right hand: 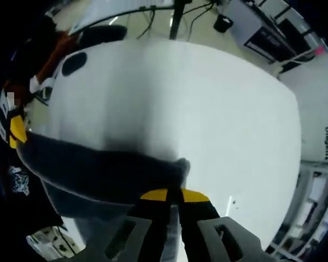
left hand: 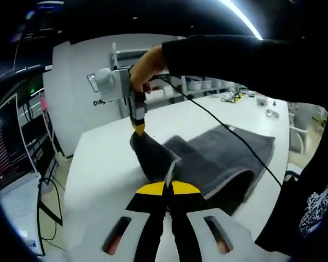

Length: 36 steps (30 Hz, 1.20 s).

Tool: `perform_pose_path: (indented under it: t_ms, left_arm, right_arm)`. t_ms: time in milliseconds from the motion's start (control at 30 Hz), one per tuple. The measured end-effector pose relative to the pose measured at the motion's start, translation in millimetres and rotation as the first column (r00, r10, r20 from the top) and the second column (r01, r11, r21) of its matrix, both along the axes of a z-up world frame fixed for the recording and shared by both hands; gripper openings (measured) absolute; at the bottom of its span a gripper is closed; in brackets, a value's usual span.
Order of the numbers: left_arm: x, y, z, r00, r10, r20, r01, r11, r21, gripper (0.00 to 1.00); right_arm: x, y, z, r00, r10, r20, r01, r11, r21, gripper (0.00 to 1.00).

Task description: Open the folded towel by lifting each exposed corner and separating the folded layers until the towel lies flat within the target outline without major curled edges

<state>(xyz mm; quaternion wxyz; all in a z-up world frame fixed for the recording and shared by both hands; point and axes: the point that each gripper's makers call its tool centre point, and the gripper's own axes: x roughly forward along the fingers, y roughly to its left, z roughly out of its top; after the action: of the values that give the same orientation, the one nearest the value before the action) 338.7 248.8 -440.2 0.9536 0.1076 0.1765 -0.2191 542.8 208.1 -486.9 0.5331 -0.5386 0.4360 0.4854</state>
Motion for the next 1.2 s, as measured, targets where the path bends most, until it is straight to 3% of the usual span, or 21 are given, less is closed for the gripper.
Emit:
perform_pose_path:
  t_ms: [100, 367, 467, 667, 933, 1200]
  left_arm:
    - [0.1, 4, -1.7, 1.000, 0.012, -0.001, -0.012, 1.000, 0.004, 0.01]
    - [1.4, 16, -3.1, 0.998, 0.053, 0.015, -0.053, 0.998, 0.021, 0.01]
    - [2.0, 21, -3.3, 0.997, 0.074, 0.021, -0.075, 0.997, 0.015, 0.01]
    - [-2.3, 26, -6.6, 0.996, 0.094, 0.008, -0.094, 0.995, 0.028, 0.01]
    - [-9.4, 54, -10.1, 0.988, 0.157, 0.000, -0.157, 0.987, 0.036, 0.01]
    - [-11.6, 72, -8.3, 0.982, 0.188, 0.001, -0.187, 0.981, 0.057, 0.01]
  right_arm:
    - [2, 4, -1.1, 1.000, 0.001, 0.002, -0.001, 1.000, 0.000, 0.02]
    - [-4, 42, -10.4, 0.999, 0.047, 0.001, -0.047, 0.998, 0.045, 0.02]
    - [-14, 61, -15.4, 0.997, 0.065, -0.030, -0.063, 0.994, 0.091, 0.02]
    - [-12, 71, -26.8, 0.997, 0.076, -0.031, -0.073, 0.993, 0.089, 0.02]
    - [-2, 73, -27.2, 0.998, 0.057, -0.042, -0.052, 0.993, 0.109, 0.02]
    - [-1, 86, -26.3, 0.998, 0.035, -0.049, -0.026, 0.982, 0.188, 0.02]
